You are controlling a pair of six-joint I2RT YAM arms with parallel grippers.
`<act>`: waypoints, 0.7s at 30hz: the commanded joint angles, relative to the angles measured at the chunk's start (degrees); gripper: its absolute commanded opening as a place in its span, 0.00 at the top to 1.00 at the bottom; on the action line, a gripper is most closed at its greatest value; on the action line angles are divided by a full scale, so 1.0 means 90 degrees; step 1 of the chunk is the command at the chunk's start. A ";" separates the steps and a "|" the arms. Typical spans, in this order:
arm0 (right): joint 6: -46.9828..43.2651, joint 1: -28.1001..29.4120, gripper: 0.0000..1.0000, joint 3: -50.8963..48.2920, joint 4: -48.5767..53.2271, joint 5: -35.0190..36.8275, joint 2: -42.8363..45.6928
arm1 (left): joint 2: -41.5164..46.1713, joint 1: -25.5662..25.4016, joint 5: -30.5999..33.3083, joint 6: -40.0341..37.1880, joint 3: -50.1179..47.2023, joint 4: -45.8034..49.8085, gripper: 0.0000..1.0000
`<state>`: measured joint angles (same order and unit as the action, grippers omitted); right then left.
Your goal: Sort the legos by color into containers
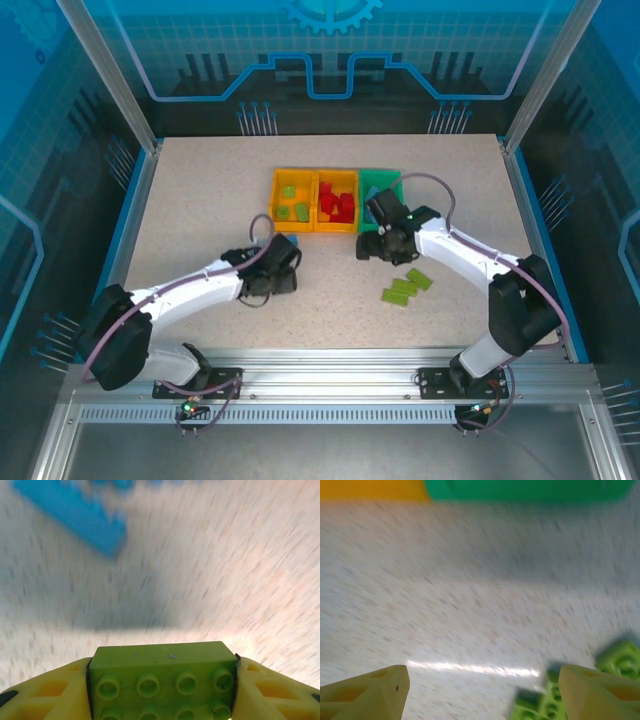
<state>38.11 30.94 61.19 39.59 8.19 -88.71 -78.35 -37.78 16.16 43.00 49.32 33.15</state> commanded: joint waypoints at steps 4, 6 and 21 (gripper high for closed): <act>0.0859 0.0198 0.10 -0.1077 -0.0004 0.0194 0.0702 | -0.0784 0.0925 -0.0011 -0.1844 0.1874 -0.0070 0.49; 0.0960 0.0260 0.09 -0.1242 0.0005 0.0203 0.0777 | -0.1220 0.1168 -0.0216 -0.2119 0.2396 -0.0137 0.49; 0.1361 0.0359 0.06 -0.1790 -0.0317 0.0038 0.0549 | -0.3763 0.1970 -0.0724 -0.2505 0.4538 -0.0256 0.48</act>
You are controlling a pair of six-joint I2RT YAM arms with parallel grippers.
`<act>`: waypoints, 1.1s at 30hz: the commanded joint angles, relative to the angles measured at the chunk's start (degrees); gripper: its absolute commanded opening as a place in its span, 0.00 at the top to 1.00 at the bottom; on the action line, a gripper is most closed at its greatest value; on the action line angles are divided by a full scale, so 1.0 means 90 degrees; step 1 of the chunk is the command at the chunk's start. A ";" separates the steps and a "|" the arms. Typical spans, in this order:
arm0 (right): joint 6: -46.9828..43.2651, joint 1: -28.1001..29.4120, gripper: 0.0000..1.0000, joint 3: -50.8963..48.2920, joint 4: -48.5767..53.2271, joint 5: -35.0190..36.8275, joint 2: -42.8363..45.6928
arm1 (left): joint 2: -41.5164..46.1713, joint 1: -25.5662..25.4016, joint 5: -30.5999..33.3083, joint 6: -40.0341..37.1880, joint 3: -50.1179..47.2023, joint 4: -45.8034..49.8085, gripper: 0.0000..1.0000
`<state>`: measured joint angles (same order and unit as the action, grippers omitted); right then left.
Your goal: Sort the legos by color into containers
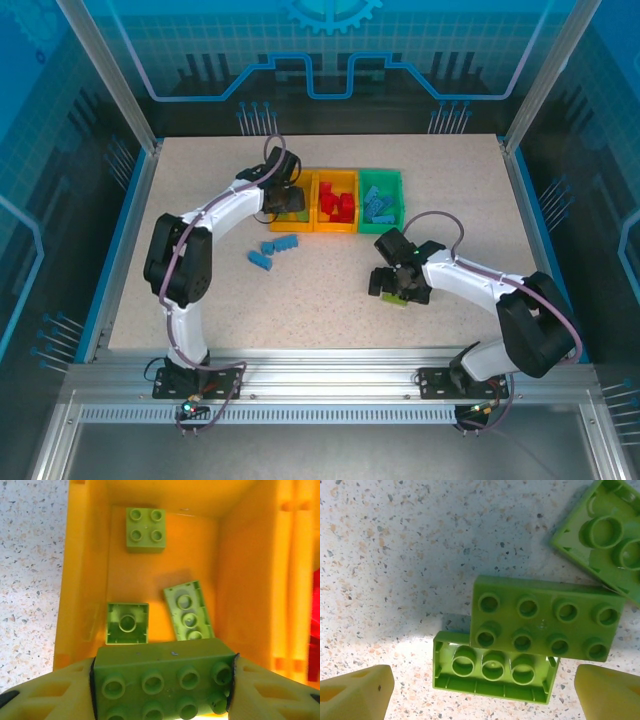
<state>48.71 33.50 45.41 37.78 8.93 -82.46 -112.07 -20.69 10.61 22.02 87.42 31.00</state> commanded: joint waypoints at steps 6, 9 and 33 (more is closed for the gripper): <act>0.0178 0.0077 0.07 -0.0036 -0.0100 -0.0075 -0.0483 | -0.0057 0.0062 -0.0202 -0.0217 0.0327 -0.0085 0.37; 0.0184 0.0080 0.08 -0.0100 -0.0129 -0.0034 -0.0526 | 0.0007 0.0063 -0.0188 -0.0235 0.0244 -0.0103 0.32; -0.0667 0.0747 0.39 0.2132 -0.0250 -0.0497 -0.1197 | 0.3152 -0.0025 -0.0263 0.0467 -0.2694 -0.0683 0.01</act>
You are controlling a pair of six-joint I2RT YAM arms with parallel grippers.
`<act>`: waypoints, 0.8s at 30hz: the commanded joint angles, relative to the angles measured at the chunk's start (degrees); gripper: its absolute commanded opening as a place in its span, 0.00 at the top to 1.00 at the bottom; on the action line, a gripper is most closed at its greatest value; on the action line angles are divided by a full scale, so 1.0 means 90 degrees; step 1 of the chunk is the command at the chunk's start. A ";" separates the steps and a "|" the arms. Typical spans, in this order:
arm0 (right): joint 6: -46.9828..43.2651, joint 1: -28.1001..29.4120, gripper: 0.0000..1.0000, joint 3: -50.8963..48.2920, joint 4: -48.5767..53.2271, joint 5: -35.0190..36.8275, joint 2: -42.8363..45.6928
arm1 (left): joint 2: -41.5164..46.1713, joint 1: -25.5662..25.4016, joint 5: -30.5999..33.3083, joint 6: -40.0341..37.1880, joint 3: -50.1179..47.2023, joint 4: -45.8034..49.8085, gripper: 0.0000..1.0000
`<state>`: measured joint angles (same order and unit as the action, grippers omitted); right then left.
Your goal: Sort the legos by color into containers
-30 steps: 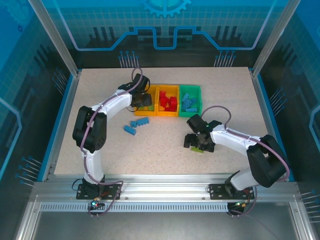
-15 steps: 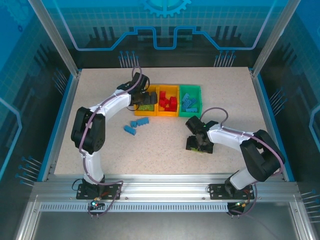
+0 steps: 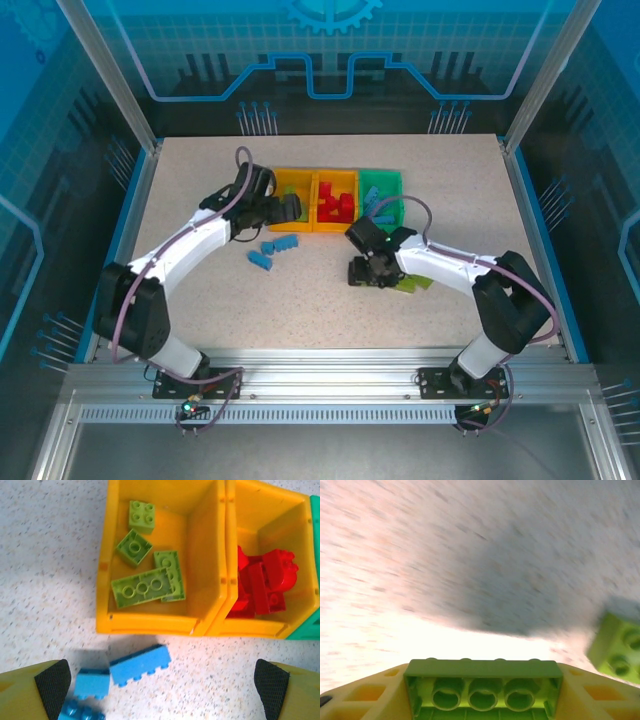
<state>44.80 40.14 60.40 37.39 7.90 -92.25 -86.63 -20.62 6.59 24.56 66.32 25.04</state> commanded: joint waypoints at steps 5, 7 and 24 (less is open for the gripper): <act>-0.0640 -0.0138 0.39 0.1906 -0.0353 -0.0893 -0.0869 | 0.0941 -0.0030 0.0276 0.0356 -0.1162 0.0004 0.01; -0.0789 -0.0231 0.39 0.2551 -0.0374 -0.0985 -0.1294 | 0.1122 -0.0029 0.0277 0.0475 -0.1467 0.0007 0.01; -0.0724 -0.0793 0.39 0.7394 0.0396 -0.1991 -0.4780 | 0.1587 -0.0027 0.0173 0.0656 -0.2697 -0.0088 0.01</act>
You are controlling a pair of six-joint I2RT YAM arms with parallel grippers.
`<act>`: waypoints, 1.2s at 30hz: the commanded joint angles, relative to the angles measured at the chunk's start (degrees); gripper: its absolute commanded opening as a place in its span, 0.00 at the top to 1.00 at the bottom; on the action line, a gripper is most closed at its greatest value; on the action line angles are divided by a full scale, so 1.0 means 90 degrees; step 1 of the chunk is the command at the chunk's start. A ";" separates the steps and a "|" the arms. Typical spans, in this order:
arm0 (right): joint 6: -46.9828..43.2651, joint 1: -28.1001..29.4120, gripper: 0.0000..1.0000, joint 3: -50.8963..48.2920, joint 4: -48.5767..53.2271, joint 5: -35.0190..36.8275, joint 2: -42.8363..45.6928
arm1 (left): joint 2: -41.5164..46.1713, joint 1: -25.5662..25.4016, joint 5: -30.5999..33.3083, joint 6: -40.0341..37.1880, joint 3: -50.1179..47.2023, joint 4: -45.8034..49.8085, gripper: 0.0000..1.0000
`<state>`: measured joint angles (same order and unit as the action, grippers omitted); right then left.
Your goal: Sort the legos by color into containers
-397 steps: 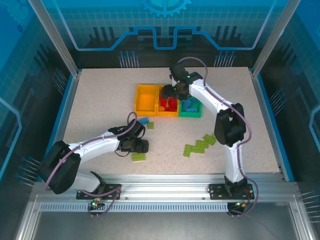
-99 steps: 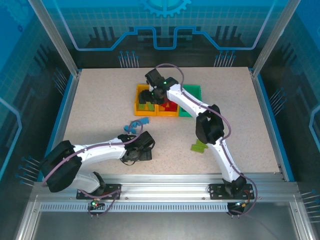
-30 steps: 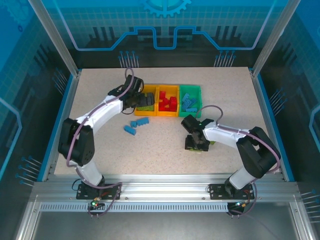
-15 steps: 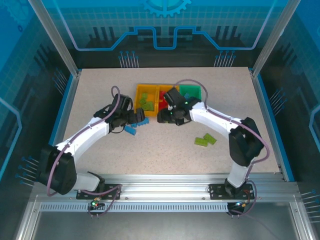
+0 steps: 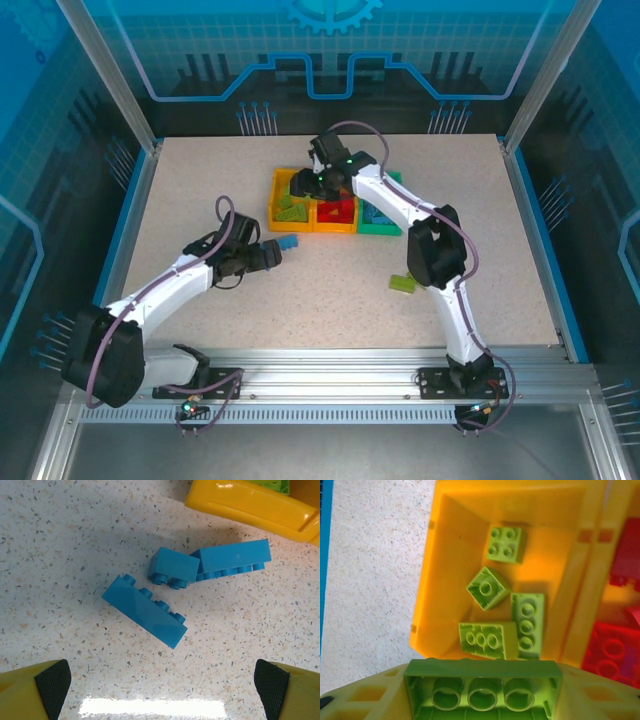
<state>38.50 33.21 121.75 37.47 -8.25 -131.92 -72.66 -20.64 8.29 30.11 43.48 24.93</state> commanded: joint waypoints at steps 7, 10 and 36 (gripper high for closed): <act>0.0052 -0.0060 0.33 0.1912 0.0976 -0.0196 -0.1314 | -0.0449 -0.0030 -0.0156 -0.0497 -0.0183 -0.0290 0.01; 0.0153 -0.0101 0.31 0.1997 0.0964 -0.0312 -0.1459 | -0.0627 -0.0029 -0.0054 -0.0680 -0.0158 -0.0307 0.01; -0.0175 -0.0296 0.14 0.0738 0.0945 -0.0262 0.0182 | -0.1835 -0.0015 0.0533 -0.3235 0.1009 0.0580 0.01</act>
<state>38.28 31.90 130.50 45.04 -10.94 -135.87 -87.55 -20.62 11.07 4.25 50.43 27.94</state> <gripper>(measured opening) 0.857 0.987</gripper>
